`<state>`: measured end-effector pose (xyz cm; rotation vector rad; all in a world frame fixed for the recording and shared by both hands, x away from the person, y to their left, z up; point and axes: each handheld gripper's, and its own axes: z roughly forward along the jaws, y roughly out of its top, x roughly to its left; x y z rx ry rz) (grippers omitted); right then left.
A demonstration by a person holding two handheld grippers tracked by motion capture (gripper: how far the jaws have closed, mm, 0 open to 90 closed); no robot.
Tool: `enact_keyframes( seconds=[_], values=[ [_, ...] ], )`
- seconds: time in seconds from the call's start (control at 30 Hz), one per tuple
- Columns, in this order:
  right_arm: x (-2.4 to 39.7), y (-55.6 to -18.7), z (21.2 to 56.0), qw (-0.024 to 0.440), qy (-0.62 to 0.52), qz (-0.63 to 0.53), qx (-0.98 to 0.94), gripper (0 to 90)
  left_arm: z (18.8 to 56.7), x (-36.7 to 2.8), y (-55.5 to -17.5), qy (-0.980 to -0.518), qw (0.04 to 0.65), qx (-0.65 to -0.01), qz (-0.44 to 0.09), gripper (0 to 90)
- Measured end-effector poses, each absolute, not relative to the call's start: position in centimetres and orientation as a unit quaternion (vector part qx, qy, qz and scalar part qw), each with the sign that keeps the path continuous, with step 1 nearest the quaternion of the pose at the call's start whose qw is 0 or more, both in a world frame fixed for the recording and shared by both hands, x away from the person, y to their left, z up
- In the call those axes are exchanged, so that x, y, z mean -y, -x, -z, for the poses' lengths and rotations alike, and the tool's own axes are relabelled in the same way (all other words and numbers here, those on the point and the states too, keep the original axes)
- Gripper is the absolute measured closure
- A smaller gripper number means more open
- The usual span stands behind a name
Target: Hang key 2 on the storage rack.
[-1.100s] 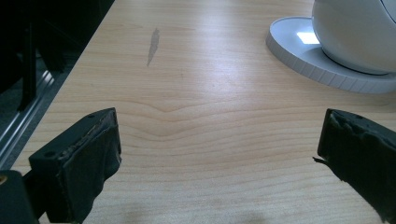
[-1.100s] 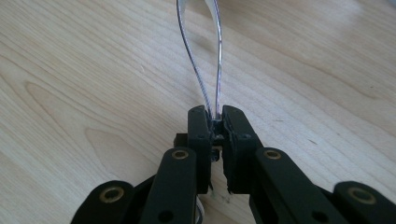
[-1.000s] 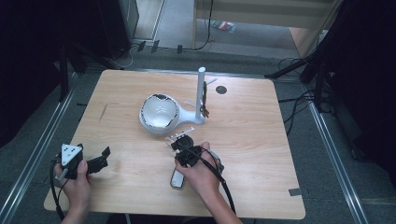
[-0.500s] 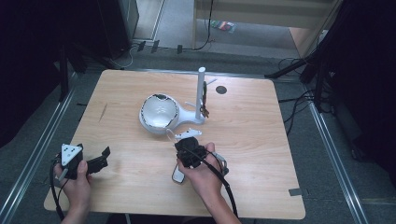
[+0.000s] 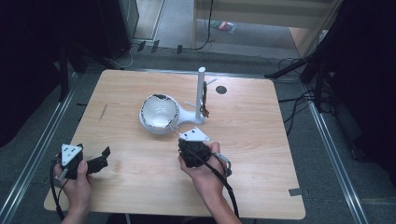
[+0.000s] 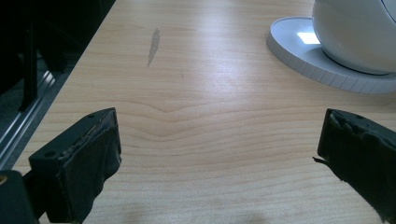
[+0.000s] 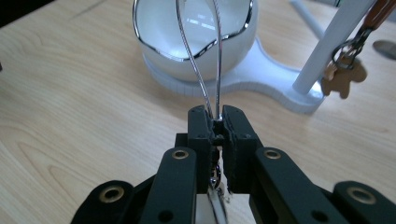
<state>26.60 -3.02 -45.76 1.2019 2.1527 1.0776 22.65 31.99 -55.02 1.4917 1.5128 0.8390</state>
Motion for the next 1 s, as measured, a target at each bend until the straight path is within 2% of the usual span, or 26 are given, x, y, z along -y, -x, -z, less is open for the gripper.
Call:
enact_keyframes(
  seconds=[0.57, 1.0],
  values=[
    [3.7, -26.2, 44.7, 0.275, -0.436, -0.439, -0.736, 83.6, 55.0, -32.0, -22.7, -0.593, 0.417, -0.603, -0.333, 0.0],
    [5.1, -26.9, 44.2, 0.298, -0.452, -0.450, -0.710, 83.6, 55.0, -32.0, -22.7, -0.593, 0.417, -0.603, -0.334, 0.0]
  ],
)
